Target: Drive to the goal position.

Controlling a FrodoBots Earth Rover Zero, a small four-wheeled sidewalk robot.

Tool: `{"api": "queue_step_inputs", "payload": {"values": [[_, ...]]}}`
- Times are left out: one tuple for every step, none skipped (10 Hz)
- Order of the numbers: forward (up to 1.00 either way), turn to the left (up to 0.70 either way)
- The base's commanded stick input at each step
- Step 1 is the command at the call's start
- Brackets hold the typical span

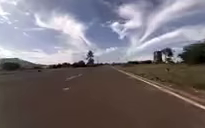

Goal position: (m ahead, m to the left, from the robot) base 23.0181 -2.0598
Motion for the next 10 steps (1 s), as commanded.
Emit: {"api": "queue_step_inputs", "payload": {"values": [[1.00,0.00],[1.00,0.00],[1.00,0.00],[1.00,0.00],[1.00,0.00],[1.00,0.00],[1.00,0.00],[1.00,0.00],[1.00,0.00],[1.00,0.00]]}}
